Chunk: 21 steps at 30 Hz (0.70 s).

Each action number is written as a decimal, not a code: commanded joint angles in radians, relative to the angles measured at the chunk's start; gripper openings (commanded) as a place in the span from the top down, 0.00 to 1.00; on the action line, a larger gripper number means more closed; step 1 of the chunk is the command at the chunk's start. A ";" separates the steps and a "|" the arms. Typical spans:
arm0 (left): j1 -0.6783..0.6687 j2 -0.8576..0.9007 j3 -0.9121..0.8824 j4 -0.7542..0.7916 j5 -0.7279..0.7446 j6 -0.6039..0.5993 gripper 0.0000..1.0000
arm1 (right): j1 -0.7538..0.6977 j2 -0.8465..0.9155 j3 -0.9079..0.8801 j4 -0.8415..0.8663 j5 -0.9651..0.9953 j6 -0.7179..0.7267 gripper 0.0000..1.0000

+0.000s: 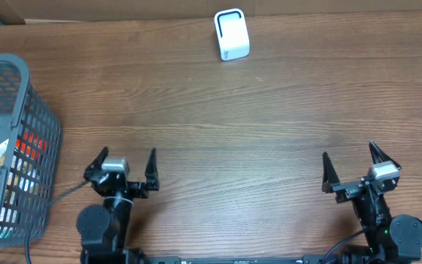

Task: Scan the item barcode

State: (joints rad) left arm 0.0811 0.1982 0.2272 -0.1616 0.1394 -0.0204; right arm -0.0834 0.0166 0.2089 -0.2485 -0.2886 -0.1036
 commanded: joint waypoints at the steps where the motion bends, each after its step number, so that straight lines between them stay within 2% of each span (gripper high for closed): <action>1: 0.010 0.107 0.103 0.001 0.019 -0.002 0.00 | 0.006 0.030 0.072 -0.023 -0.002 0.007 0.00; 6: 0.010 0.298 0.269 -0.033 0.061 -0.001 0.00 | 0.006 0.106 0.160 -0.069 -0.003 0.007 0.00; 10: 0.010 0.460 0.457 -0.161 0.069 0.000 0.00 | 0.006 0.205 0.270 -0.134 -0.018 0.008 0.00; 16: 0.010 0.738 0.855 -0.505 0.068 0.047 0.00 | 0.006 0.408 0.488 -0.280 -0.047 0.011 0.00; 21: 0.010 0.982 1.253 -0.867 0.067 0.047 0.00 | 0.006 0.631 0.723 -0.462 -0.084 0.011 0.00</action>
State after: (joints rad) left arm 0.0811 1.0916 1.3079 -0.9592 0.1951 0.0051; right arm -0.0834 0.5529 0.8143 -0.6643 -0.3382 -0.1009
